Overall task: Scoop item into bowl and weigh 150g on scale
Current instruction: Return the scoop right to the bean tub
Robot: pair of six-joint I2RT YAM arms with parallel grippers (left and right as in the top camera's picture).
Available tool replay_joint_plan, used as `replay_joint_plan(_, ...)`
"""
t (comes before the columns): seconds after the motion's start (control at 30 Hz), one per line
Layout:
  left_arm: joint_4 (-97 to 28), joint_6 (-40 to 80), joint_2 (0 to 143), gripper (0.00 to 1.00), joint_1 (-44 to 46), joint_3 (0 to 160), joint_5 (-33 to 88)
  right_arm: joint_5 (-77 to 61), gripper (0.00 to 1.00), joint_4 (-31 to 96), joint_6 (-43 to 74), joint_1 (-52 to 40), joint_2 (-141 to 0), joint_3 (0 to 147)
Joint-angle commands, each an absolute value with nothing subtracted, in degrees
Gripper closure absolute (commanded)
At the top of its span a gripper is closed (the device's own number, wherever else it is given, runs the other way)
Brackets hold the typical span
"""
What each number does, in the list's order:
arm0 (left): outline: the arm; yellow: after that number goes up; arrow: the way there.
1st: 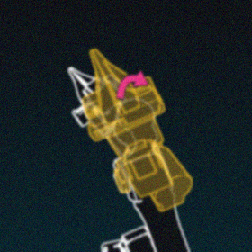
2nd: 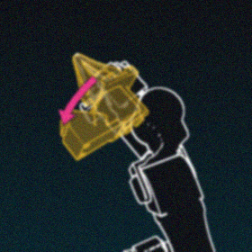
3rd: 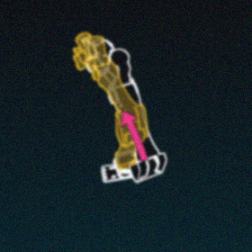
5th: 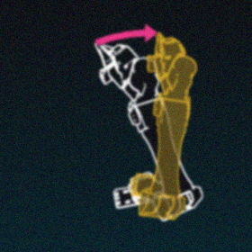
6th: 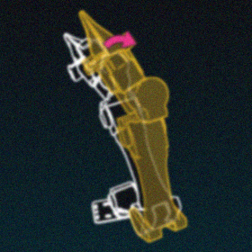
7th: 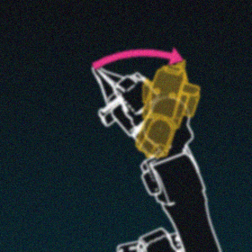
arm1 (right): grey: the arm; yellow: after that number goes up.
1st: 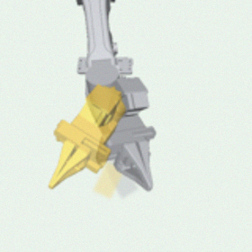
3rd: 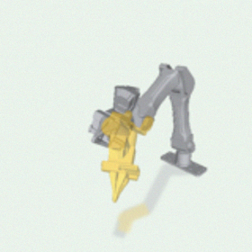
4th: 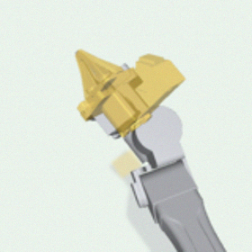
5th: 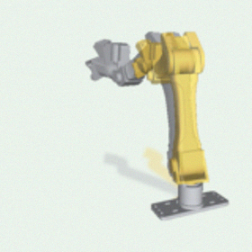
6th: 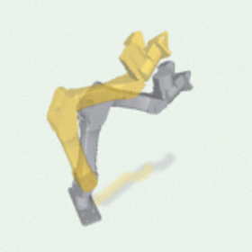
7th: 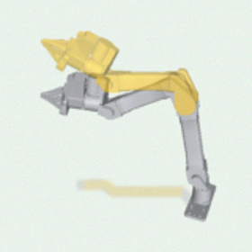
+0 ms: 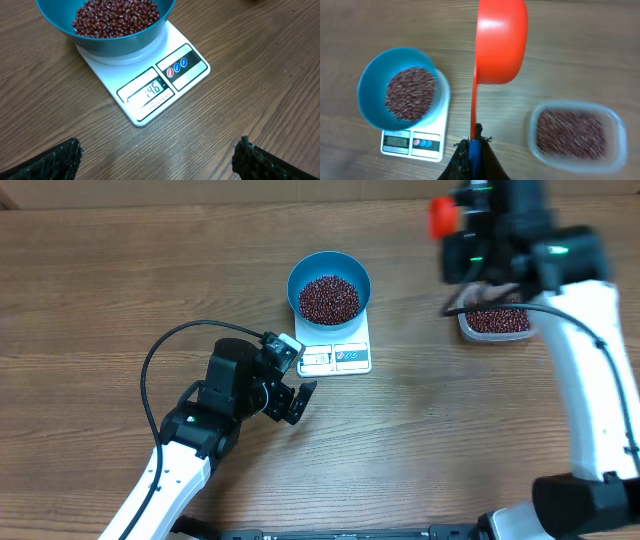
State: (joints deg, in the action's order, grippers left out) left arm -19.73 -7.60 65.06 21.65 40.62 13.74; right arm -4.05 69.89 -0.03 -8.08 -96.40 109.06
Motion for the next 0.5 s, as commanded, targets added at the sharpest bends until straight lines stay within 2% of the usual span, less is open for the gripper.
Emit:
replay_joint_plan(0.0,-19.68,-7.05,65.25,0.0,21.39,41.82,14.44,-9.15,0.96,71.9,0.23,-2.2,-95.48,110.37)
replay_joint_plan(0.17,-19.68,-7.05,65.25,0.0,21.39,41.82,14.44,-9.13,0.96,75.85,0.08,5.93,-96.44,109.58)
replay_joint_plan(0.47,-19.68,-7.05,65.25,0.0,21.39,41.82,14.44,-9.08,0.96,74.3,-3.49,10.92,-100.33,101.19)
